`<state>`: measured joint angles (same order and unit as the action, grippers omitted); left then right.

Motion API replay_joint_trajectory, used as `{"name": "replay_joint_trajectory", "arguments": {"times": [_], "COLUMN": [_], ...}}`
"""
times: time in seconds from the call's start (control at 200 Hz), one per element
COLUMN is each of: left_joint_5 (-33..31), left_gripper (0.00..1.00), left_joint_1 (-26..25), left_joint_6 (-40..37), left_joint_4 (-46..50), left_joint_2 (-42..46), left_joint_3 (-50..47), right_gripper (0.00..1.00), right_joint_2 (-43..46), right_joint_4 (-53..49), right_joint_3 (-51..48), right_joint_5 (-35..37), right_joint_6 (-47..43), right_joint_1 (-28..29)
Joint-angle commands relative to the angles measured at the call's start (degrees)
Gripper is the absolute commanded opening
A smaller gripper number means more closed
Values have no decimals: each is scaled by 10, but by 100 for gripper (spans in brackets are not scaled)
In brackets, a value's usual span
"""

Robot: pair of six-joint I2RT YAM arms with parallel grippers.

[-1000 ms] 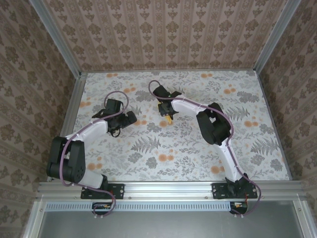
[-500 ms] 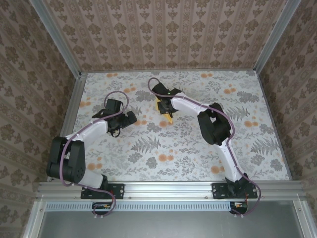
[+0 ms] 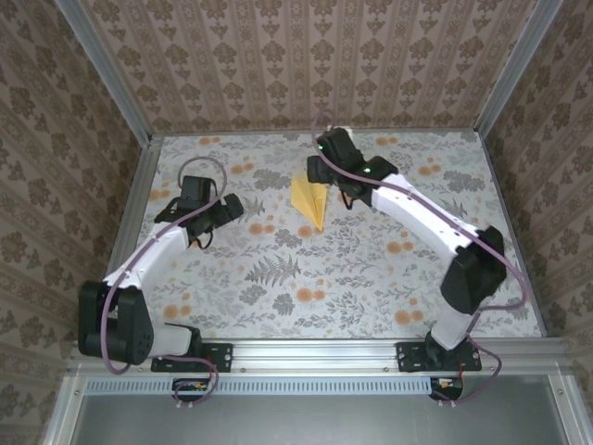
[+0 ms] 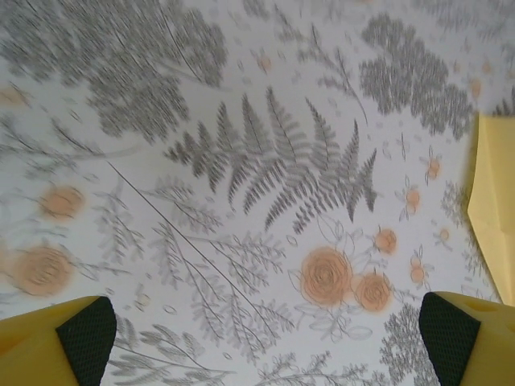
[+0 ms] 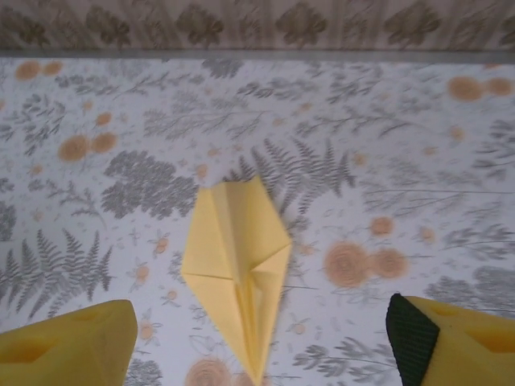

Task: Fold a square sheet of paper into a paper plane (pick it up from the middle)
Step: Reset both arms

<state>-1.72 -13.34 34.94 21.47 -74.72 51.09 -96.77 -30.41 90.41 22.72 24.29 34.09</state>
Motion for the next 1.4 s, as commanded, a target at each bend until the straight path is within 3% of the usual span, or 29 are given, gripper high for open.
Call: {"name": "replay_joint_trajectory", "arguments": {"times": [0.0, 0.04, 0.3, 0.435, 0.525, 0.59, 0.67, 1.07, 1.22, 1.395], "left_joint_5": [-44, -54, -152, -177, -177, -165, -141, 12, 70, 87], "left_gripper": [100, 100, 100, 100, 100, 100, 100, 100, 100, 100], "left_joint_1": [27, 37, 92, 107, 113, 114, 117, 155, 175, 174], "left_joint_6": [-45, -52, -116, -153, -179, -203, -233, -341, -337, -342], "left_joint_4": [-3, -11, -90, -159, -205, -245, -308, -576, -636, -670], "left_joint_2": [47, 62, 111, 121, 118, 112, 106, 22, -14, -65], "left_joint_3": [-3, -11, -88, -142, -170, -193, -222, -295, -303, -297], "right_gripper": [95, 100, 100, 100, 100, 100, 100, 100, 100, 100], "right_joint_2": [69, 96, 267, 337, 354, 347, 326, 199, 143, 102], "right_joint_4": [66, 84, 190, 336, 346, 353, 431, 784, 851, 885], "right_joint_3": [-77, -111, -346, -509, -562, -587, -632, -712, -717, -713], "right_joint_5": [76, 94, 206, 223, 226, 218, 199, -15, -51, -78], "right_joint_6": [-24, -30, -44, -82, -69, -69, -107, -208, -233, -240], "right_joint_1": [-27, -38, -139, -192, -227, -248, -264, -283, -284, -286]}}
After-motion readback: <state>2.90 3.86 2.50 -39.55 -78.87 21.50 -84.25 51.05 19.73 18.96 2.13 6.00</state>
